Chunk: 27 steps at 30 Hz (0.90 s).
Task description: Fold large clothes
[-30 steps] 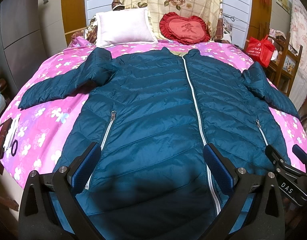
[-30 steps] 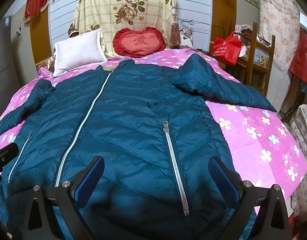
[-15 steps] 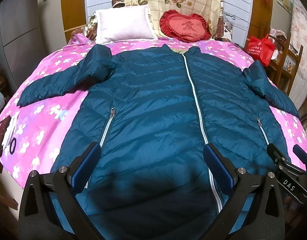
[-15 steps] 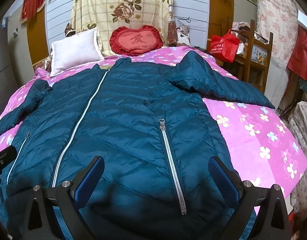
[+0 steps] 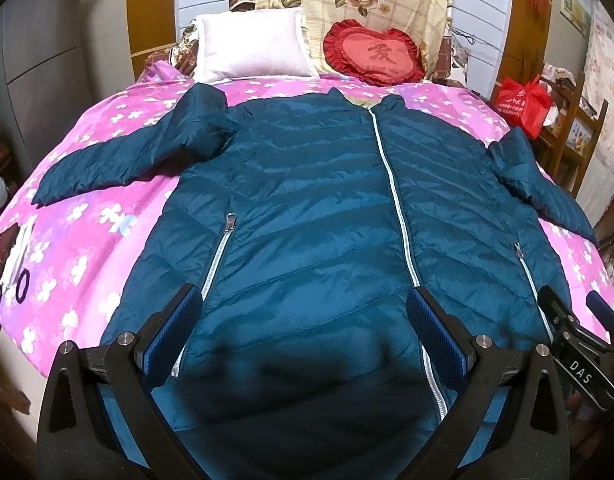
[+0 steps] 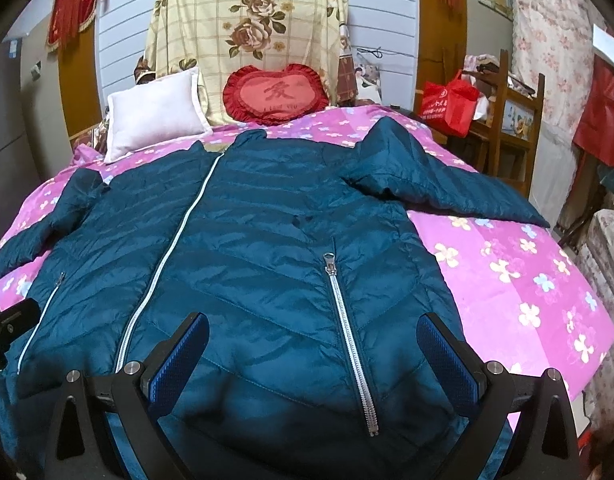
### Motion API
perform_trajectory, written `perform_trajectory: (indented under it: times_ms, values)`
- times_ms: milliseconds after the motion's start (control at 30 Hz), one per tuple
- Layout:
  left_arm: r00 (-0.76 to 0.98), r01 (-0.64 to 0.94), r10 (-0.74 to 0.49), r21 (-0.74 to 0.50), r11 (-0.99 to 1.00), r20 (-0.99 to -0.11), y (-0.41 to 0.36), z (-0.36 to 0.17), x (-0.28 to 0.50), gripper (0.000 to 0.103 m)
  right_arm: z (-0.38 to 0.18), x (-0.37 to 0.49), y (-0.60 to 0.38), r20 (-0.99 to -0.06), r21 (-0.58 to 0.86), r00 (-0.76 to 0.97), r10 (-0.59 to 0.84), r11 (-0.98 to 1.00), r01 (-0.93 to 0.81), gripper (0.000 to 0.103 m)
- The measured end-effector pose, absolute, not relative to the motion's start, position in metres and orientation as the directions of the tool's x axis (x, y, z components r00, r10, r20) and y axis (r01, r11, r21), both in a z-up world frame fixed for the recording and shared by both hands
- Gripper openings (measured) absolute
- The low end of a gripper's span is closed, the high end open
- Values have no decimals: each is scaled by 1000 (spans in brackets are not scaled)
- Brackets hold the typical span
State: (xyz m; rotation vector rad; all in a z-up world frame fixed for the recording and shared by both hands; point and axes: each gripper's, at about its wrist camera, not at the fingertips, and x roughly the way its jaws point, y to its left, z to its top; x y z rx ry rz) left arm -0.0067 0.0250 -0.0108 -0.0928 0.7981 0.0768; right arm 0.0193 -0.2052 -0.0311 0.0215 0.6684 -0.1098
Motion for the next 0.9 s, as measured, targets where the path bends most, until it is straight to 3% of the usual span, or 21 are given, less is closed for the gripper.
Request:
perform_trajectory:
  times_ms: [567,733,900]
  values:
    - [695,-112,37,-57,992,-718,31,-11,-7,102,-31,18,-209,-621,-16,775,-115,991,135,103]
    - [692,-108,43,-45,993,-720,30,-12,-7,102,-11,34,-218,-599,55,792,-119,980,189,103]
    - [684,-110,54,-30,993,-728,27,-16,-5,102,23,64,-206,-532,9,834,-145,984,176,103]
